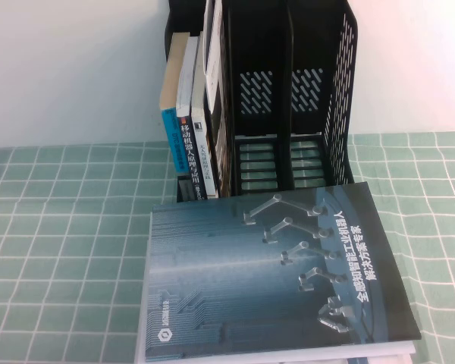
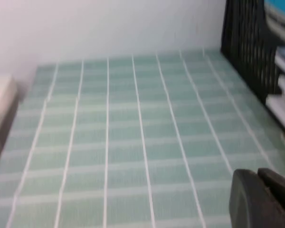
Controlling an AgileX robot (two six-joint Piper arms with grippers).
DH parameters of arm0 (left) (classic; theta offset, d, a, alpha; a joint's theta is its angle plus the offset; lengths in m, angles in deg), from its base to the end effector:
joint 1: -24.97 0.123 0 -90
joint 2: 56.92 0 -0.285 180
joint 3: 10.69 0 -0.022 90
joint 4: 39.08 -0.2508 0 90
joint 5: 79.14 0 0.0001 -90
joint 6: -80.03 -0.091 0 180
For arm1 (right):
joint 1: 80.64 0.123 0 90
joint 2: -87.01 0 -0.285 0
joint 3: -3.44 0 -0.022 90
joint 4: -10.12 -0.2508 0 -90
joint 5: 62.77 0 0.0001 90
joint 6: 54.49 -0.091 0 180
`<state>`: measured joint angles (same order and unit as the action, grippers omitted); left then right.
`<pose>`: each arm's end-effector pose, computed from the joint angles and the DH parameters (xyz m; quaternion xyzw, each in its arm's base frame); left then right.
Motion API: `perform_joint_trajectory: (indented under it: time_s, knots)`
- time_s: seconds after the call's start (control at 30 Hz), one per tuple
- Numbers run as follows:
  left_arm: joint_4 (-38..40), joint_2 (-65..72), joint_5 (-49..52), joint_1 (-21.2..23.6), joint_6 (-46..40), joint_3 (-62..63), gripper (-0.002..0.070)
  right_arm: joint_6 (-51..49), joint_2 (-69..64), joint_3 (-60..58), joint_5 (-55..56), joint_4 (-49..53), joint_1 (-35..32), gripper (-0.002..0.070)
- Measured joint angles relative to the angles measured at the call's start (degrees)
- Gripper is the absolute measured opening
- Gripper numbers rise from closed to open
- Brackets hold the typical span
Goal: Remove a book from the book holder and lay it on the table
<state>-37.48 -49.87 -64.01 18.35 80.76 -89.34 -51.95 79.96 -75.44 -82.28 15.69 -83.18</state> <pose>0.0545 -0.0070 0.1815 0.0315 0.7700 -0.0522 0.6351 0.0533 -0.0053 0.1735 -0.0266 0.7947 -0.0674 0.6026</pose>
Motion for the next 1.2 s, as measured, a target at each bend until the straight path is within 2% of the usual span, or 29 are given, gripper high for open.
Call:
perform_joint_trajectory:
  time_s: [0.03,0.27,0.43,0.7,0.9,1.03,1.2]
  knots:
    - [0.0,0.0,0.0,0.0,0.0,0.0,-0.0003,0.0,0.0,0.0,0.0,0.0,0.0,-0.0002]
    - [0.0,0.0,-18.19,0.0,1.94,-0.13,-0.0003,2.95,0.0,0.0,9.45,0.0,0.0,-0.0002]
    - [0.0,0.0,-24.95,0.0,3.01,-0.13,-0.0003,3.97,0.0,0.0,17.72,0.0,0.0,-0.0002]
    - [0.11,0.0,-27.12,0.0,3.97,-0.26,-0.0003,4.26,0.0,0.0,23.01,-0.1,0.0,-0.0002]
    - [6.27,0.0,-27.95,0.0,8.82,-0.26,-0.0003,5.91,0.0,0.0,30.19,-0.59,0.0,-0.0002]
    - [7.22,0.0,-21.78,0.0,8.93,3.2,-0.0003,6.3,0.0,0.28,32.31,-0.83,0.0,-0.0002]
    - [7.22,2.08,-11.72,0.0,6.17,13.68,-0.0003,6.53,0.0,6.36,23.22,-0.83,0.0,-0.0002]
